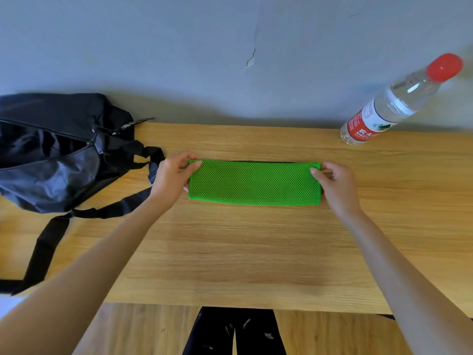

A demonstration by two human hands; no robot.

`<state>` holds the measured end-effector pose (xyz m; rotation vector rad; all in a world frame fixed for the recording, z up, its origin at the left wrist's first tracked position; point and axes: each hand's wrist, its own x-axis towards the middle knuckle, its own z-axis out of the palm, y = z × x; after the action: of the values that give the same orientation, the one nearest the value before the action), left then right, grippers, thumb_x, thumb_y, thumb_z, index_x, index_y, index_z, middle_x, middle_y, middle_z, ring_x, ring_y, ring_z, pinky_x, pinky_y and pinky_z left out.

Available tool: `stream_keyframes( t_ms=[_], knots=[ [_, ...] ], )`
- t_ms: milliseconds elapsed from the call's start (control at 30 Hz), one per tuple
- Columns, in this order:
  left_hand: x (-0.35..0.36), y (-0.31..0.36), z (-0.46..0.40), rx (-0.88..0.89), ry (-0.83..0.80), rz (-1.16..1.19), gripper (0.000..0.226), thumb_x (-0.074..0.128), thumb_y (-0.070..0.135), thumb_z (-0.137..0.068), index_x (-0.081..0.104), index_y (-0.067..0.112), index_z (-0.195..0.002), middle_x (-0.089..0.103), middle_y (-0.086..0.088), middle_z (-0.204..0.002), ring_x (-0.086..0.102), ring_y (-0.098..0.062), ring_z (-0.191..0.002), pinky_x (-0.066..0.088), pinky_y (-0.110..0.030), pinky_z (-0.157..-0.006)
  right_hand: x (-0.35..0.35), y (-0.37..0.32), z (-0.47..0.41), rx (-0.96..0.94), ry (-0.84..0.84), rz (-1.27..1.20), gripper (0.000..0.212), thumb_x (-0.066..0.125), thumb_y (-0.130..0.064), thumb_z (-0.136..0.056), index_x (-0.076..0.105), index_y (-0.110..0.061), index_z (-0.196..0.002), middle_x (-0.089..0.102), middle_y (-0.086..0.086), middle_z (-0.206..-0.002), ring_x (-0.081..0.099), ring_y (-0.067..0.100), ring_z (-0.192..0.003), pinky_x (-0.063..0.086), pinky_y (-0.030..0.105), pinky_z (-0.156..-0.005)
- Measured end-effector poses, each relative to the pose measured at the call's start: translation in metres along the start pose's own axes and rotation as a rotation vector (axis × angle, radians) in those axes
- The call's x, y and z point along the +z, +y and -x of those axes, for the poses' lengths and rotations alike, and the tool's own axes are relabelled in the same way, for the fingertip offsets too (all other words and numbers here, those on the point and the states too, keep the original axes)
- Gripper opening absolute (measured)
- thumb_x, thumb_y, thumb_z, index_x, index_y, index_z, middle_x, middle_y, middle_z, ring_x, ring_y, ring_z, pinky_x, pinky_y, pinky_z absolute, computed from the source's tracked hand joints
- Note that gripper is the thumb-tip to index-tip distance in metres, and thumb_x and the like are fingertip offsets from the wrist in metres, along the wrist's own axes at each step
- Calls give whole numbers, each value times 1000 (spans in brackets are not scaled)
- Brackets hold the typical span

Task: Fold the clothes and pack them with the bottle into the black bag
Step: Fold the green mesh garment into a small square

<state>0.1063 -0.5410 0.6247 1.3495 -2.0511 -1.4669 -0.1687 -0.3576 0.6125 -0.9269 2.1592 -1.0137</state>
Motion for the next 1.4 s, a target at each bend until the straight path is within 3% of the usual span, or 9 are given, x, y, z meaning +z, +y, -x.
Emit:
stream_keyframes(
  t_ms=[100,200,367,500,633,900,1067,1200,1400],
  knots=[
    [4,1,-6,-8,46,-16,6,56,14,-93,60,15,-97,69,3,-82,65,-14,-59,52,-23,-45,2,4,-2,-5,27,80,23,59,-17,-92,61,1,-78,64,19,-73,60,37,-69,45,44,-59],
    [7,0,-7,17,156,-160,25,61,20,-90,54,13,-113,62,1,-85,60,-16,-67,49,-23,-53,4,3,0,0,73,176,12,62,-20,-90,60,-9,-88,63,2,-74,58,24,-67,41,33,-54],
    [23,0,12,346,236,-654,44,71,17,-81,52,7,-120,53,-13,-109,49,-28,-99,48,-37,-74,8,-2,12,-302,166,591,44,68,-15,-83,50,-10,-123,54,14,-114,51,28,-101,48,40,-78],
    [55,5,33,481,54,-916,54,73,22,-78,53,18,-128,55,-12,-122,53,-35,-107,49,-48,-82,24,0,20,-641,-98,801,47,59,-24,-86,50,-16,-132,44,9,-141,36,29,-130,31,45,-108],
    [74,3,36,464,-75,-1062,58,71,33,-78,51,28,-133,52,-8,-133,52,-33,-117,48,-50,-87,35,5,22,-645,-266,884,42,34,-38,-99,48,-24,-136,35,2,-150,25,24,-141,23,44,-114],
    [68,10,7,447,-224,-1038,45,36,41,-95,43,28,-137,22,1,-156,6,-29,-145,7,-68,-108,29,-4,45,-562,-286,849,46,30,-44,-95,59,-23,-125,50,7,-132,43,27,-117,47,42,-91],
    [78,18,-4,481,-236,-1023,52,50,17,-95,34,34,-141,2,-1,-159,-12,-28,-145,-3,-64,-110,36,-9,72,-568,-330,694,43,33,-39,-95,63,-19,-118,58,8,-123,61,18,-100,56,32,-74],
    [80,11,8,659,-221,-927,79,69,-9,-73,41,31,-136,23,-7,-154,9,-29,-144,18,-62,-111,35,-3,81,-623,-301,709,39,56,-28,-85,58,-20,-123,59,4,-126,62,18,-105,53,33,-85],
    [58,-9,45,834,-283,-707,47,68,-7,-71,65,19,-110,52,-4,-135,40,-23,-131,32,-40,-107,28,10,89,-724,-381,756,60,64,-51,-78,49,-20,-127,42,0,-142,35,20,-131,28,35,-110]
  ],
)
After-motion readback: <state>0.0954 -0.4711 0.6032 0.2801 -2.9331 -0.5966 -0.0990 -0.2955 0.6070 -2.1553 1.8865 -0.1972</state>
